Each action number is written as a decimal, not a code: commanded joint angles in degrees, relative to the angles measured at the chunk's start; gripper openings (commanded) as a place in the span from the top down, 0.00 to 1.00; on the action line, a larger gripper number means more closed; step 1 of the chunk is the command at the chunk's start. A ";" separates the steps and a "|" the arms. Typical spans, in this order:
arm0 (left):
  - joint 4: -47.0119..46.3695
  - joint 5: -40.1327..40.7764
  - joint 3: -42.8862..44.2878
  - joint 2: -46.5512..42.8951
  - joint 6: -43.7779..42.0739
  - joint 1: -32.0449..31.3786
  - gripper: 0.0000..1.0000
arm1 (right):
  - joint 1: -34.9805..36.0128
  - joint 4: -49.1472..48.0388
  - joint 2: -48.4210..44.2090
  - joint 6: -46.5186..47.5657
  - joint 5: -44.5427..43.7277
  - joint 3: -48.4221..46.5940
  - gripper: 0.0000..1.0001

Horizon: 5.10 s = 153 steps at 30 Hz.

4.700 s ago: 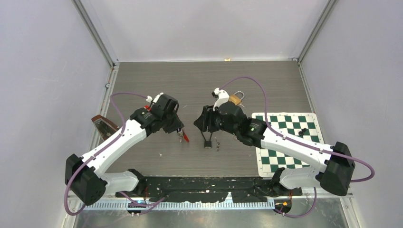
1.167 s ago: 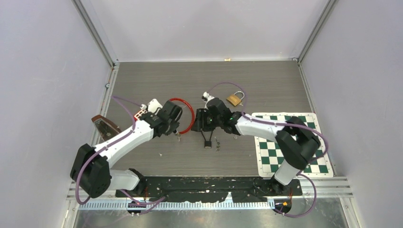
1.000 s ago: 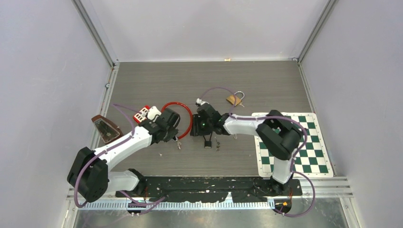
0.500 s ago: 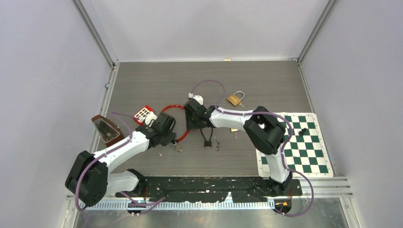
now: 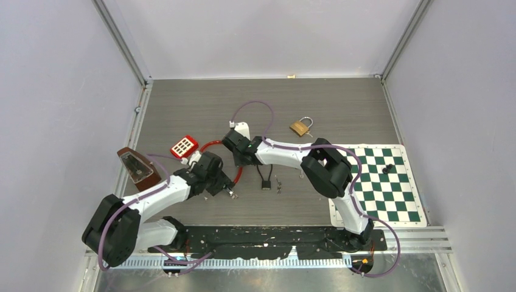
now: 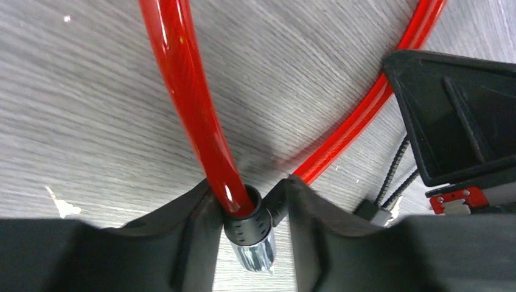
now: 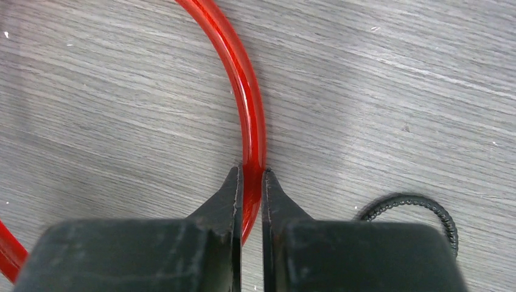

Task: Lock with the key
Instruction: Lock the lock.

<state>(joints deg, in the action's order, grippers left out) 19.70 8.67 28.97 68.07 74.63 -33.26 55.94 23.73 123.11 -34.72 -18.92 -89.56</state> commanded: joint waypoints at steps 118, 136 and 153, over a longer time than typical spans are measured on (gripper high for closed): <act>-17.77 -3.04 -5.11 2.01 -20.59 -5.18 0.77 | -4.90 0.14 -6.66 -19.42 13.00 13.36 0.95; -22.60 -1.65 -10.65 -4.10 -11.90 -5.16 0.54 | -7.43 -0.46 -8.70 -19.70 17.18 14.20 0.75; -18.27 0.17 -8.21 0.71 -10.00 -5.17 0.62 | -7.91 -12.21 -27.77 -0.89 19.98 27.51 0.34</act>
<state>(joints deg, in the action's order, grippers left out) -2.11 5.69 20.25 67.20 65.41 -38.61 47.90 18.13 103.74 -43.86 -2.50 -66.11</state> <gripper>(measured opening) 0.384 0.657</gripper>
